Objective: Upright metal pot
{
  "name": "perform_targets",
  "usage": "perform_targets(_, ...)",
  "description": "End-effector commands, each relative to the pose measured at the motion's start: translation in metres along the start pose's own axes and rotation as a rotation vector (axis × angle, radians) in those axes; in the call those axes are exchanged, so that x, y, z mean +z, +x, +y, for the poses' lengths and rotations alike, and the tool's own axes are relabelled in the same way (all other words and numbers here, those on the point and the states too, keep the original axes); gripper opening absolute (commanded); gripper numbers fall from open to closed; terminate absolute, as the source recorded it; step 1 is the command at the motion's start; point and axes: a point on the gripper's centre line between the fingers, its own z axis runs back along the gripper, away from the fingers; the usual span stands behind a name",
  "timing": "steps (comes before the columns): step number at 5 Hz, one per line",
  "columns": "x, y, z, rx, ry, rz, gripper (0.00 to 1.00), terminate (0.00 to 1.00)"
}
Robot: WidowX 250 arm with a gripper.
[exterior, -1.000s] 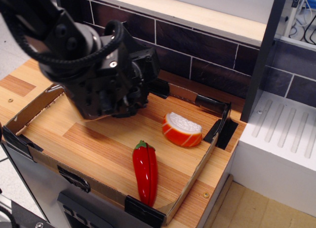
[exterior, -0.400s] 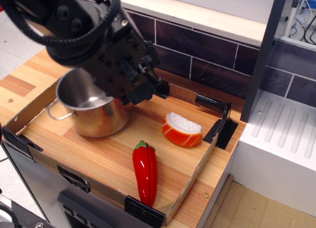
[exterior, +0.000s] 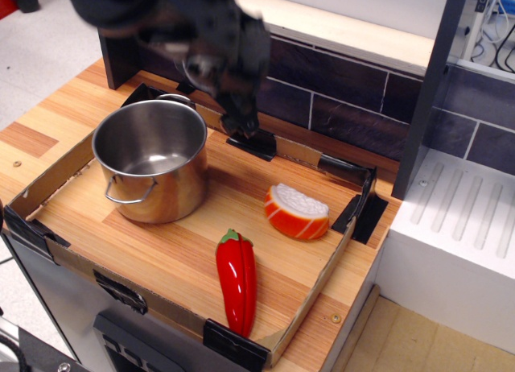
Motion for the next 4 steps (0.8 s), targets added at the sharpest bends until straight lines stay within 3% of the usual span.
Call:
perform_targets(1, 0.061, 0.030, 0.054, 0.174, -0.190, -0.050, 1.00, 0.00)
perform_targets(2, 0.083, 0.037, 0.075, 0.207, -0.188, -0.055, 1.00, 0.00)
perform_targets(3, 0.083, 0.037, 0.075, 0.207, -0.188, -0.055, 1.00, 0.00)
perform_targets(4, 0.083, 0.037, 0.075, 0.207, -0.188, -0.055, 1.00, 1.00)
